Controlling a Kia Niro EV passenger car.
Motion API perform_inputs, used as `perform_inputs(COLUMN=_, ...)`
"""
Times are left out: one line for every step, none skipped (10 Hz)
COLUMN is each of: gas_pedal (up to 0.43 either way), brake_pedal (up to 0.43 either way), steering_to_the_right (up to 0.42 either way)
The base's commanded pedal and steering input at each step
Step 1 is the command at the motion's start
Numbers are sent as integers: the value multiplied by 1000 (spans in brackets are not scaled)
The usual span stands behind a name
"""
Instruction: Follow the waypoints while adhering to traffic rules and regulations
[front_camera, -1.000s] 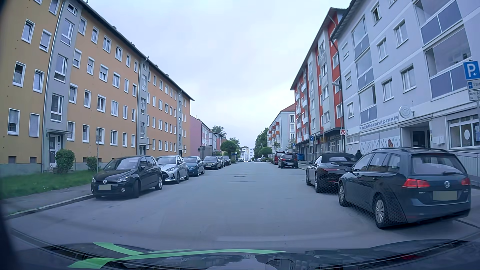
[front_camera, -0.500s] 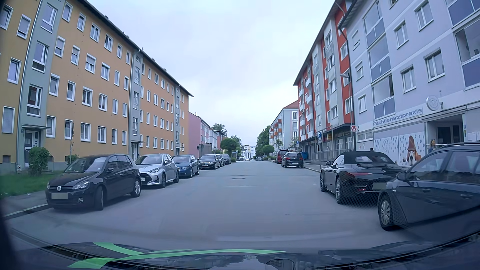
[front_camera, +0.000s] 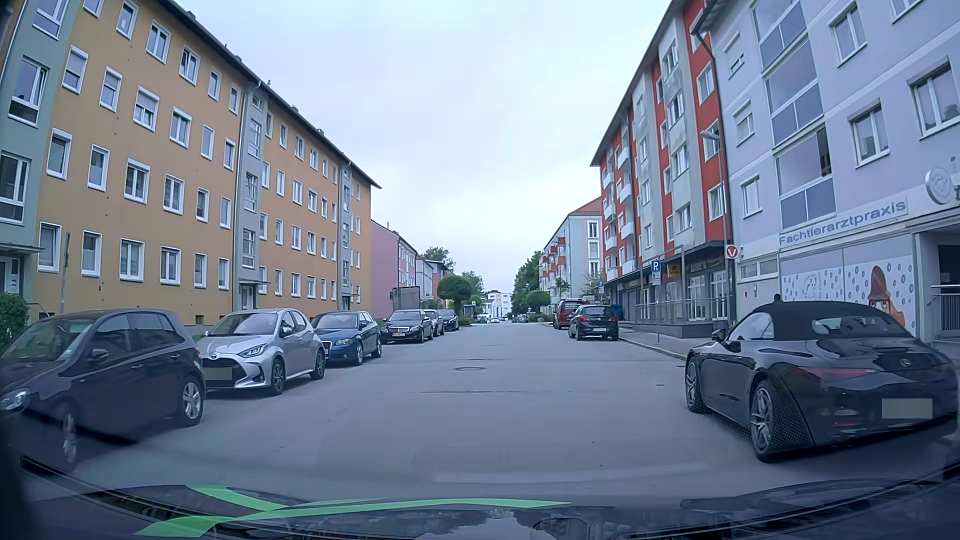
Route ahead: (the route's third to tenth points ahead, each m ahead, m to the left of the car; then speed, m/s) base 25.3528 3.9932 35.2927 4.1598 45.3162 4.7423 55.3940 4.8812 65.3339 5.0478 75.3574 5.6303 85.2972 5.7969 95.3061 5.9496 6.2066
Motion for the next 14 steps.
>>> perform_inputs(gas_pedal=157, brake_pedal=0, steering_to_the_right=-4)
perform_inputs(gas_pedal=157, brake_pedal=0, steering_to_the_right=-4)
perform_inputs(gas_pedal=157, brake_pedal=0, steering_to_the_right=-4)
perform_inputs(gas_pedal=157, brake_pedal=0, steering_to_the_right=-4)
perform_inputs(gas_pedal=157, brake_pedal=0, steering_to_the_right=-4)
perform_inputs(gas_pedal=157, brake_pedal=0, steering_to_the_right=-4)
perform_inputs(gas_pedal=157, brake_pedal=0, steering_to_the_right=-3)
perform_inputs(gas_pedal=157, brake_pedal=0, steering_to_the_right=-3)
perform_inputs(gas_pedal=157, brake_pedal=0, steering_to_the_right=-2)
perform_inputs(gas_pedal=157, brake_pedal=0, steering_to_the_right=-1)
perform_inputs(gas_pedal=157, brake_pedal=0, steering_to_the_right=0)
perform_inputs(gas_pedal=157, brake_pedal=0, steering_to_the_right=0)
perform_inputs(gas_pedal=157, brake_pedal=0, steering_to_the_right=0)
perform_inputs(gas_pedal=150, brake_pedal=0, steering_to_the_right=0)
